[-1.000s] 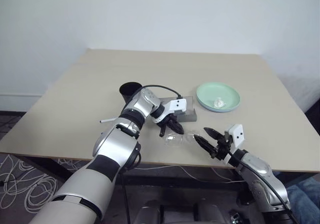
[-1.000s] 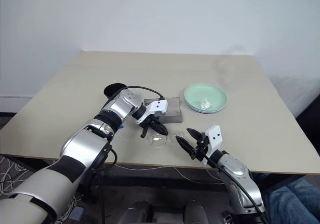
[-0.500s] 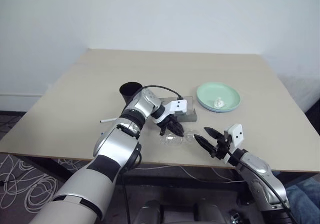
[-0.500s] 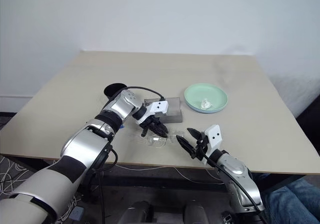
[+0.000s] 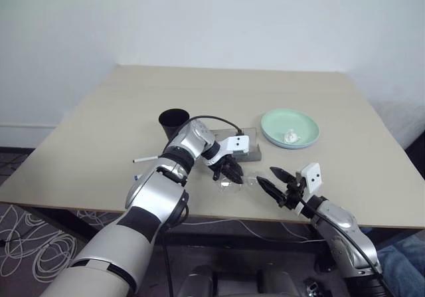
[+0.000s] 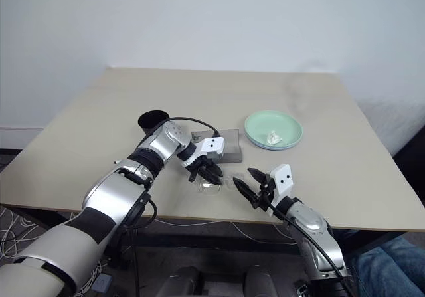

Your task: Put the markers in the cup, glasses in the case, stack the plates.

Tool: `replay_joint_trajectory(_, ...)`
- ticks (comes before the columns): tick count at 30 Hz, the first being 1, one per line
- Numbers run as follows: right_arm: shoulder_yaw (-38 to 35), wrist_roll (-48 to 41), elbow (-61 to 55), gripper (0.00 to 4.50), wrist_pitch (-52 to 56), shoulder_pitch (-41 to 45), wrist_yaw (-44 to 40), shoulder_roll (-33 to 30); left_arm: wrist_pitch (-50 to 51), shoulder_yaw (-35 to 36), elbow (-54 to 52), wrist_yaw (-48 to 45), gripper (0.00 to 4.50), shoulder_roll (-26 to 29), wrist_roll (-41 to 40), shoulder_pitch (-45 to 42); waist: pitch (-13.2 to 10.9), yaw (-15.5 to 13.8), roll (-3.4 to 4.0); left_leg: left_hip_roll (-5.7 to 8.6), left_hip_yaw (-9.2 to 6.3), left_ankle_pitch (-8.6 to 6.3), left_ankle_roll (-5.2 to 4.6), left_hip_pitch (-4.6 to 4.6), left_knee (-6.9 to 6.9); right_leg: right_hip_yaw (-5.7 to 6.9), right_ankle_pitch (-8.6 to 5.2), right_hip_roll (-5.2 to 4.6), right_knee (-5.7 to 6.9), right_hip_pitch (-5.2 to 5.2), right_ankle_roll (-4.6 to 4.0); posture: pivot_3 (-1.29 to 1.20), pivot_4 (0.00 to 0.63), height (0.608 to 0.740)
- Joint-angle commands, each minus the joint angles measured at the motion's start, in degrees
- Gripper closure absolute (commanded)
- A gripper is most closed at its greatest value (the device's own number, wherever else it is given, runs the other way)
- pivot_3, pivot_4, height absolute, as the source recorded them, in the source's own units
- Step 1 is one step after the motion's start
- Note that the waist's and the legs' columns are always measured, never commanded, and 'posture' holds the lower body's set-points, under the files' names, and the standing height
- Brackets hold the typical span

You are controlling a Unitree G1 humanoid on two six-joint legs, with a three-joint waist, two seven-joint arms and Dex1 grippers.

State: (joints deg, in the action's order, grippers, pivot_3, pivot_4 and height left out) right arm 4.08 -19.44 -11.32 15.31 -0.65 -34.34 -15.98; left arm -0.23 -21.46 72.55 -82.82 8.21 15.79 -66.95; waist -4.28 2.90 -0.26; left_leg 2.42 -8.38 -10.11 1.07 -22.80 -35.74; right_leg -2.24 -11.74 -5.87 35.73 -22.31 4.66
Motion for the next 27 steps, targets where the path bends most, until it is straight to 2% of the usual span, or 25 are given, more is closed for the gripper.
replay_joint_trajectory(1, -0.37, 0.10, -0.77, 1.51, -1.17, 0.99, 0.21, 0.16, -0.07, 0.79, -0.39, 0.48, 4.49, -0.19, -0.19, -0.69, 0.01, 0.01, -0.01, 0.00, 0.00, 0.00, 0.00, 0.01, 0.00, 0.00, 0.00, 0.00, 0.00, 0.01, 0.00, 0.00, 0.000, 0.740)
replay_joint_trajectory(11, -0.36, 0.41, 0.11, 1.51, -1.62, 1.59, 0.26, 0.31, -0.32, 2.01, -0.68, 0.55, 4.49, -0.03, -1.14, -1.45, 0.01, 0.01, -0.01, 0.00, -0.01, 0.00, 0.00, 0.03, -0.01, 0.01, 0.00, 0.00, 0.01, 0.03, -0.01, 0.00, 0.000, 0.740)
replay_joint_trajectory(20, -1.12, 0.30, 1.53, 1.51, -2.06, 2.88, -0.36, -0.28, 1.87, 8.38, -0.75, 0.55, 4.49, 1.54, -5.66, -9.41, 0.00, 0.01, -0.03, 0.00, -0.01, 0.00, 0.01, -0.08, -0.05, 0.04, 0.00, 0.00, 0.00, -0.03, 0.00, 0.00, 0.000, 0.740)
replay_joint_trajectory(27, -3.22, -0.07, 3.46, 1.51, -3.18, 5.97, 0.15, -0.65, -4.34, 7.09, 0.80, 9.72, 4.49, 4.12, -1.97, -11.90, 0.00, 0.05, -0.02, -0.01, -0.01, -0.01, 0.00, -0.03, -0.03, 0.03, 0.05, 0.01, 0.00, -0.03, 0.09, 0.00, 0.000, 0.740)
